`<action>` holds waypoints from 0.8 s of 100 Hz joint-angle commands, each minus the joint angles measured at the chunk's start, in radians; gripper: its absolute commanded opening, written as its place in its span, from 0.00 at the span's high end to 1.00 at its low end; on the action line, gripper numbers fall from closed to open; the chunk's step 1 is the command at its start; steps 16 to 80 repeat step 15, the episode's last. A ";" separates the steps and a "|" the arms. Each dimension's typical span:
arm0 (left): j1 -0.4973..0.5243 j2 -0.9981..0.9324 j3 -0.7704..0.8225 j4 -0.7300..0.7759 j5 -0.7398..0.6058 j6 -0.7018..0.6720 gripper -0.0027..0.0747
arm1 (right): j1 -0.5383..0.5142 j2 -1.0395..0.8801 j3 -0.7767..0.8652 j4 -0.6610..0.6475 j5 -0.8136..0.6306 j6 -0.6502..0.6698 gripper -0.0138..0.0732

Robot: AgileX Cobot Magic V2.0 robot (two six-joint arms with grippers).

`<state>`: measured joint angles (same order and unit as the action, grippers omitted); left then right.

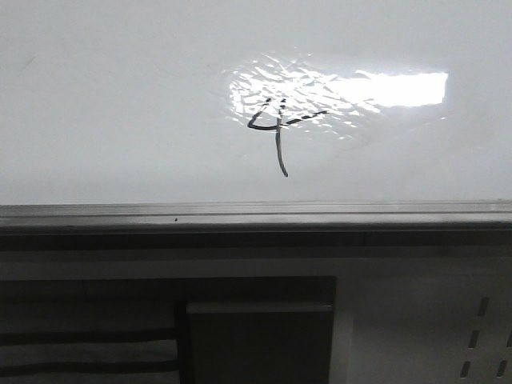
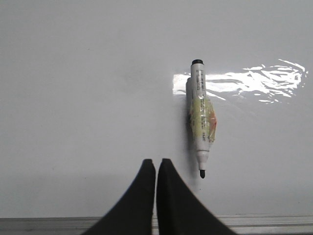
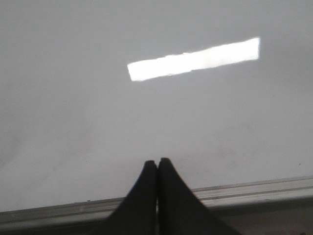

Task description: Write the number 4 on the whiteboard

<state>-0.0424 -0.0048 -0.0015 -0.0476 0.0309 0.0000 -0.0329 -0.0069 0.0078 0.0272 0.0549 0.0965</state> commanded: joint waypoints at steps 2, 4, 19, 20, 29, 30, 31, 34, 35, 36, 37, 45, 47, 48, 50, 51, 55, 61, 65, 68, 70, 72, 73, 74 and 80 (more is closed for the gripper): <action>0.002 -0.027 0.027 0.000 -0.078 -0.012 0.99 | -0.006 -0.024 0.020 0.004 -0.090 0.001 0.92; 0.002 -0.027 0.027 0.000 -0.078 -0.012 0.99 | -0.006 -0.024 0.020 0.004 -0.090 0.001 0.92; 0.002 -0.027 0.027 0.000 -0.078 -0.012 0.99 | -0.006 -0.024 0.020 0.004 -0.090 0.001 0.92; 0.002 -0.027 0.027 0.000 -0.078 -0.012 0.99 | -0.006 -0.024 0.020 0.004 -0.090 0.001 0.92; 0.002 -0.027 0.027 0.000 -0.078 -0.012 0.99 | -0.006 -0.024 0.020 0.004 -0.090 0.001 0.92; 0.002 -0.027 0.027 0.000 -0.078 -0.012 0.99 | -0.006 -0.024 0.020 0.004 -0.090 0.001 0.92; 0.002 -0.027 0.027 0.000 -0.078 -0.012 0.99 | -0.006 -0.024 0.020 0.004 -0.090 0.001 0.92; 0.002 -0.027 0.027 0.000 -0.078 -0.012 0.99 | -0.006 -0.024 0.020 0.004 -0.090 0.001 0.92; 0.002 -0.027 0.027 0.000 -0.078 -0.012 0.99 | -0.006 -0.024 0.020 0.004 -0.090 0.001 0.92; 0.002 -0.027 0.027 0.000 -0.078 -0.012 0.99 | -0.006 -0.024 0.020 0.004 -0.090 0.001 0.92; 0.002 -0.027 0.027 0.000 -0.078 -0.012 0.99 | -0.006 -0.024 0.020 0.004 -0.090 0.001 0.92; 0.002 -0.027 0.027 0.000 -0.078 -0.012 0.99 | -0.006 -0.024 0.020 0.004 -0.090 0.001 0.92; 0.002 -0.027 0.027 0.000 -0.078 -0.012 0.99 | -0.006 -0.024 0.020 0.004 -0.090 0.001 0.92; 0.002 -0.027 0.027 0.000 -0.078 -0.012 0.99 | -0.006 -0.024 0.020 0.004 -0.090 0.001 0.92; 0.002 -0.027 0.027 0.000 -0.078 -0.012 0.99 | -0.006 -0.024 0.020 0.004 -0.090 0.001 0.92; 0.002 -0.027 0.027 0.000 -0.078 -0.012 0.99 | -0.006 -0.024 0.020 0.004 -0.090 0.001 0.92; 0.002 -0.027 0.027 0.000 -0.078 -0.012 0.99 | -0.006 -0.024 0.020 0.004 -0.090 0.001 0.92; 0.002 -0.027 0.027 0.000 -0.078 -0.012 0.99 | -0.006 -0.024 0.020 0.004 -0.090 0.001 0.92; 0.002 -0.027 0.027 0.000 -0.078 -0.012 0.99 | -0.006 -0.024 0.020 0.004 -0.090 0.001 0.92; 0.002 -0.027 0.027 0.000 -0.078 -0.012 0.99 | -0.006 -0.024 0.020 0.004 -0.090 0.001 0.92; 0.002 -0.027 0.027 0.000 -0.078 -0.012 0.99 | -0.006 -0.024 0.020 0.004 -0.090 0.001 0.92; 0.002 -0.027 0.027 0.000 -0.078 -0.012 0.99 | -0.006 -0.024 0.020 0.004 -0.090 0.001 0.92; 0.002 -0.027 0.027 0.000 -0.078 -0.012 0.99 | -0.006 -0.024 0.020 0.004 -0.090 0.001 0.92; 0.002 -0.027 0.027 0.000 -0.078 -0.012 0.99 | -0.006 -0.024 0.020 0.004 -0.090 0.001 0.92; 0.002 -0.027 0.027 0.000 -0.078 -0.012 0.99 | -0.006 -0.024 0.020 0.004 -0.090 0.001 0.92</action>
